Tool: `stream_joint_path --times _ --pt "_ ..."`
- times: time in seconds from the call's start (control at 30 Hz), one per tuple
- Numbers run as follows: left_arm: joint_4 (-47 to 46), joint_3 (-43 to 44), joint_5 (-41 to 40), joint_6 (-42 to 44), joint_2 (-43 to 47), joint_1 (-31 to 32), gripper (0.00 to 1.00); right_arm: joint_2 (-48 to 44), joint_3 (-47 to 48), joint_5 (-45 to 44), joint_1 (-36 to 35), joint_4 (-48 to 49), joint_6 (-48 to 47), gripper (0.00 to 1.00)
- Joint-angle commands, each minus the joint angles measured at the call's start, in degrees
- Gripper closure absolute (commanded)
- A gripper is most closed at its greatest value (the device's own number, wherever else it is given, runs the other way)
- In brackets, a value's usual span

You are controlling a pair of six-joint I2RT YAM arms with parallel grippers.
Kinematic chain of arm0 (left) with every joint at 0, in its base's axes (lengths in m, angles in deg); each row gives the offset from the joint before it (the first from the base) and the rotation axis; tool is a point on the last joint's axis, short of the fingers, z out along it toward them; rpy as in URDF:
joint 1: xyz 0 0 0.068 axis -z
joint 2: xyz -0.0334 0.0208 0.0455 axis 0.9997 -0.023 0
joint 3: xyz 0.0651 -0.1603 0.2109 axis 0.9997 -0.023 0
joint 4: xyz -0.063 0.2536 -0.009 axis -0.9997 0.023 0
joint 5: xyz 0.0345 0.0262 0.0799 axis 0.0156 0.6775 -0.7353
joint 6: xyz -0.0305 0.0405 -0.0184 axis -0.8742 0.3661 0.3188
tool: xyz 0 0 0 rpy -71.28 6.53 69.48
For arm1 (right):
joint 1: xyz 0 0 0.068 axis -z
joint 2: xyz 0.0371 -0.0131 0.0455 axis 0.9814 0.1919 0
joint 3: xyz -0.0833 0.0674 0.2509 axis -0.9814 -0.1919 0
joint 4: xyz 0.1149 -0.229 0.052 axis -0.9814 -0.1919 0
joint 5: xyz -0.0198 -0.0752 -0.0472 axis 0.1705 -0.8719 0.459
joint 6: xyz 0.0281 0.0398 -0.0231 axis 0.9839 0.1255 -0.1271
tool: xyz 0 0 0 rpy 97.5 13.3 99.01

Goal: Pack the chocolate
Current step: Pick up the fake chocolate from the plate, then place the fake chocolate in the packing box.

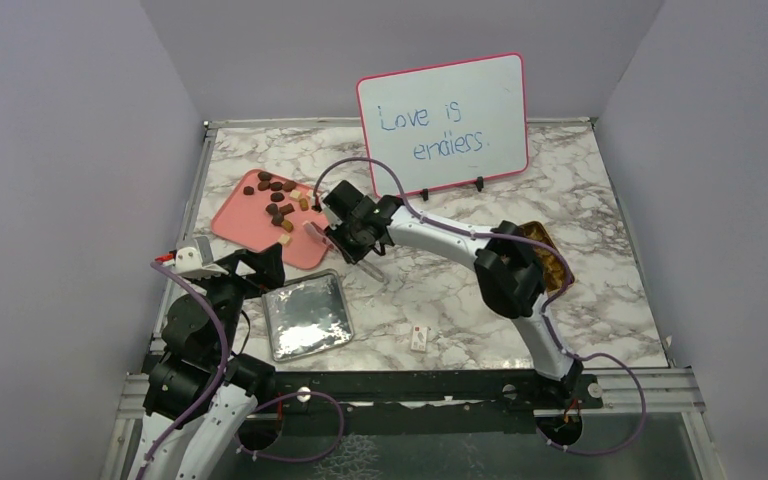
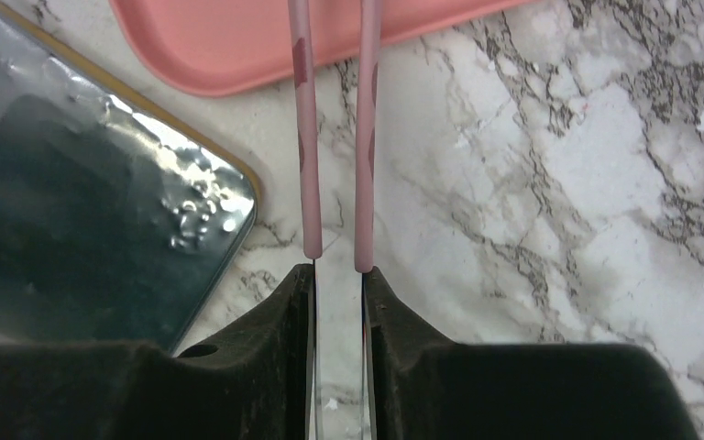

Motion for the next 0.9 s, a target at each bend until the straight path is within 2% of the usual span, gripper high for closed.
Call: stream_joint_path --times 0.0,0.37,0.87 --pt "-0.4 0.8 -0.6 -0.1 0.3 -0.3 0.01 -8.2 -5.3 2.4 0.1 4.2 4.2 0.84" --pt "-0.5 0.6 -0.5 -0.2 -0.4 -0.3 0.01 -23.7 -21.9 0.0 0.2 5.9 12.8 0.84" --pt "-0.8 0.5 -0.1 -0.1 -0.2 -0.3 0.01 -39.8 -34.1 -13.9 0.3 -7.7 28.6 0.84"
